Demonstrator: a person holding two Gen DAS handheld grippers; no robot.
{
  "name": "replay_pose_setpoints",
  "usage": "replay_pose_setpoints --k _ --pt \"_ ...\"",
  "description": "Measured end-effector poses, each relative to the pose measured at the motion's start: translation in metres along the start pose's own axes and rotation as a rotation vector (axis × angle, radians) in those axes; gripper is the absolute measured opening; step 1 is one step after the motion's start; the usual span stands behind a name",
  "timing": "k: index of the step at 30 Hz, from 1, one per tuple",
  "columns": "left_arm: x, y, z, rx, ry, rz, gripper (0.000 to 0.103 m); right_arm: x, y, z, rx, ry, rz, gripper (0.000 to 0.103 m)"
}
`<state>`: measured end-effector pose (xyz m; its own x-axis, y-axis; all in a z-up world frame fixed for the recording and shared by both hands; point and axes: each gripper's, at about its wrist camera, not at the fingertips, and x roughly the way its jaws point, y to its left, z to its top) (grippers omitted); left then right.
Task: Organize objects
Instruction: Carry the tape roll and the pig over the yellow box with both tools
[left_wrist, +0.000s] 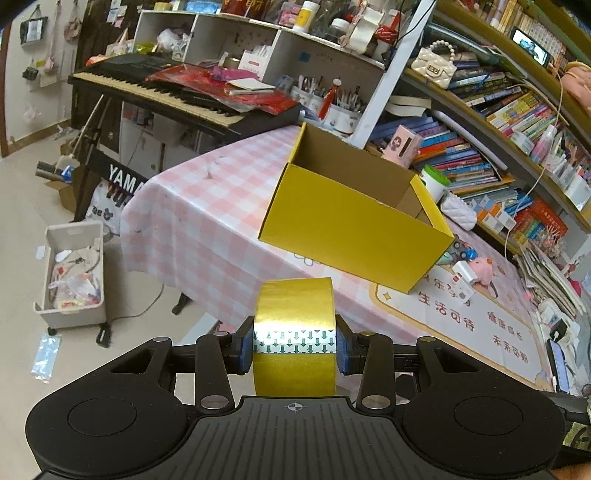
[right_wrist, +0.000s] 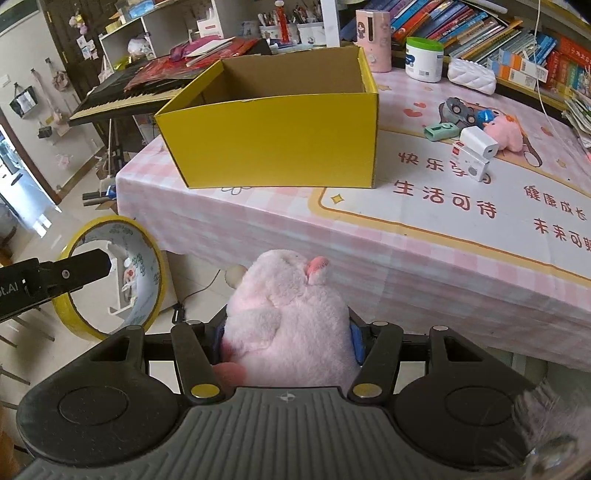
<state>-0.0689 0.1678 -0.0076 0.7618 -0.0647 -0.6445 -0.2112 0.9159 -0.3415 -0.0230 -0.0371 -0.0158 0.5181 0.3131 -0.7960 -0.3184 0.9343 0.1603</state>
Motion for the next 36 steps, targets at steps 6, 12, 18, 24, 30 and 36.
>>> replay_pose_setpoints --k 6,12,18,24,30,36 --pt "-0.001 0.000 0.003 0.010 -0.013 -0.003 0.039 0.000 0.004 0.003 -0.008 -0.006 0.006 0.056" --pt "0.001 0.000 0.005 0.011 -0.014 -0.001 0.039 0.003 0.006 0.007 -0.012 -0.005 0.010 0.056" --pt "0.009 -0.004 0.012 0.022 -0.014 -0.010 0.039 0.007 0.006 0.014 -0.022 -0.015 0.008 0.056" --pt "0.016 -0.010 0.025 0.029 -0.060 -0.021 0.039 0.012 0.003 0.030 -0.025 -0.047 0.005 0.056" --pt "0.025 -0.022 0.058 0.036 -0.167 -0.068 0.039 0.001 -0.004 0.062 -0.046 -0.222 -0.007 0.056" --pt "0.050 -0.050 0.102 0.108 -0.264 -0.078 0.039 0.000 -0.015 0.121 -0.071 -0.410 -0.012 0.056"
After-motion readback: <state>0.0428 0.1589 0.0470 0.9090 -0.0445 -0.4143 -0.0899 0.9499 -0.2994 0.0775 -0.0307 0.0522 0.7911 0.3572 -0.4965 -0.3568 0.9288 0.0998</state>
